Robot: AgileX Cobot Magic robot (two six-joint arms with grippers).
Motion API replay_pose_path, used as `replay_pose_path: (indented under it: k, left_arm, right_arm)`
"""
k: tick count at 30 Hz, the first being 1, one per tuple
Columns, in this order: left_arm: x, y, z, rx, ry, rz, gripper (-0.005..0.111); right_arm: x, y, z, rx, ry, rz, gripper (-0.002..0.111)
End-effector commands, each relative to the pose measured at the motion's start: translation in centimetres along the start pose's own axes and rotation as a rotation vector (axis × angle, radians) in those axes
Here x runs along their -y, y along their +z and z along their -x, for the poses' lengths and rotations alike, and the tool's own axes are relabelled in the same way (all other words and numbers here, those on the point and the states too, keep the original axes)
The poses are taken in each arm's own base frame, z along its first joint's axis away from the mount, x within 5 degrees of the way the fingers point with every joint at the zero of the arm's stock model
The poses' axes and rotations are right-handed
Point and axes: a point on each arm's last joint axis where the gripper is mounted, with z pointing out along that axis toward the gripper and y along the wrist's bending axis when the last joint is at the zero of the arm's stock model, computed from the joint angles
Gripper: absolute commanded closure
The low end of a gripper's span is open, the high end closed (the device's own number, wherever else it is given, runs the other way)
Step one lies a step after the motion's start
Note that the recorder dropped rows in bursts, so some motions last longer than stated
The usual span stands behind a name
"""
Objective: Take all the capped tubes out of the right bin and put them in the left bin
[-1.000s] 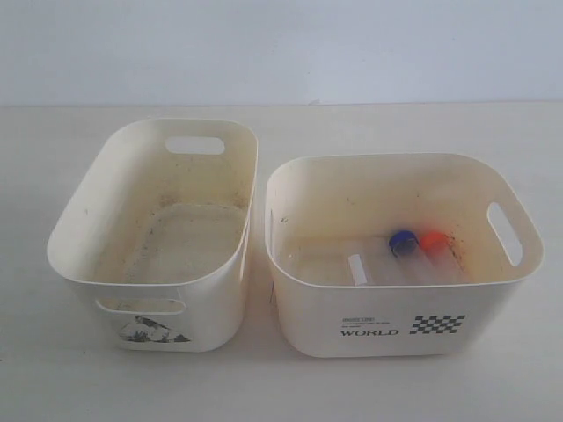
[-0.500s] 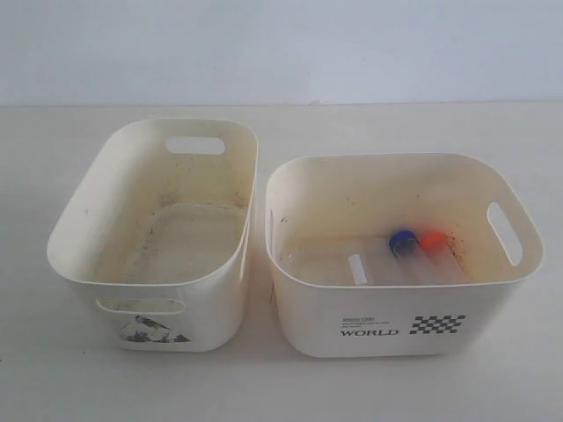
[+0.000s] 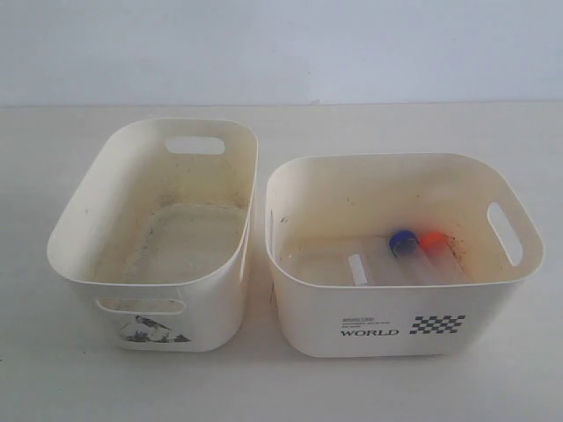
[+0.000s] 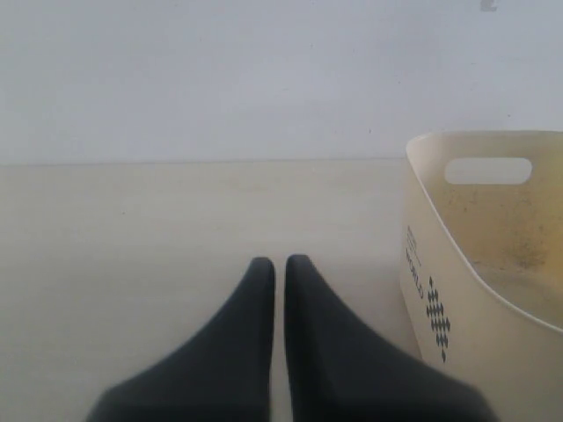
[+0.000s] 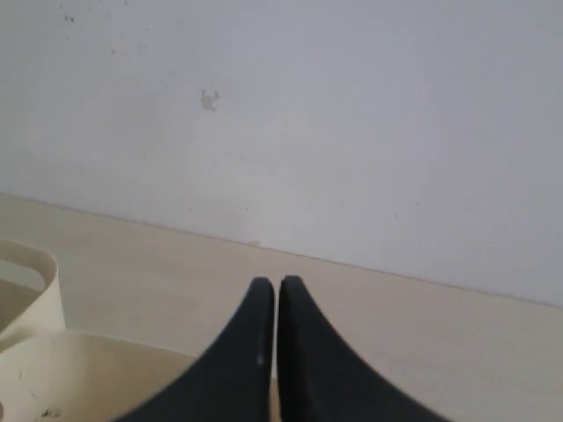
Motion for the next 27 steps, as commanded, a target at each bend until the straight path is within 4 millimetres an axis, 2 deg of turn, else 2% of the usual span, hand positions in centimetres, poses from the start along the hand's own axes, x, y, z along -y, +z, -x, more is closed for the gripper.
replay_pose_path:
  k: [1,3,6,9,12,15,18,21,27]
  left_arm:
    - [0.0,0.0,0.1,0.003,-0.013,-0.001,0.102]
    - [0.0,0.0,0.1,0.003,-0.013,-0.001,0.102]
    - [0.0,0.0,0.1,0.003,-0.013,-0.001,0.102]
    - [0.0,0.0,0.1,0.003,-0.013,-0.001,0.102]
    - [0.0,0.0,0.1,0.003,-0.013,-0.001,0.102]
    - [0.0,0.0,0.1,0.003,-0.013,-0.001,0.102]
    - [0.0,0.0,0.1,0.003,-0.013,-0.001,0.102]
    - [0.0,0.0,0.1,0.003,-0.013,-0.001,0.102]
    - [0.0,0.0,0.1,0.003,-0.013,-0.001,0.102]
  right_arm:
    - [0.1,0.0,0.6,0.045,0.143,-0.015,0.107]
    - [0.2,0.0,0.6,0.049,0.194,-0.014,0.107]
    - [0.2,0.0,0.7,0.062,0.183,-0.020,0.107]
    - [-0.1,0.0,1.1,0.020,-0.036,0.010,0.107]
    - [-1.1,-0.1,1.7,-0.082,-0.252,0.128,0.107]
    - [-1.8,0.4,2.4,-0.155,-0.257,0.206,0.107]
    - [-1.9,2.4,2.8,-0.288,-0.107,0.206,0.107]
    - [-1.6,5.1,2.6,-0.450,-0.132,0.171,0.107]
    - [-1.2,9.7,2.8,-0.685,-0.010,0.091,0.109]
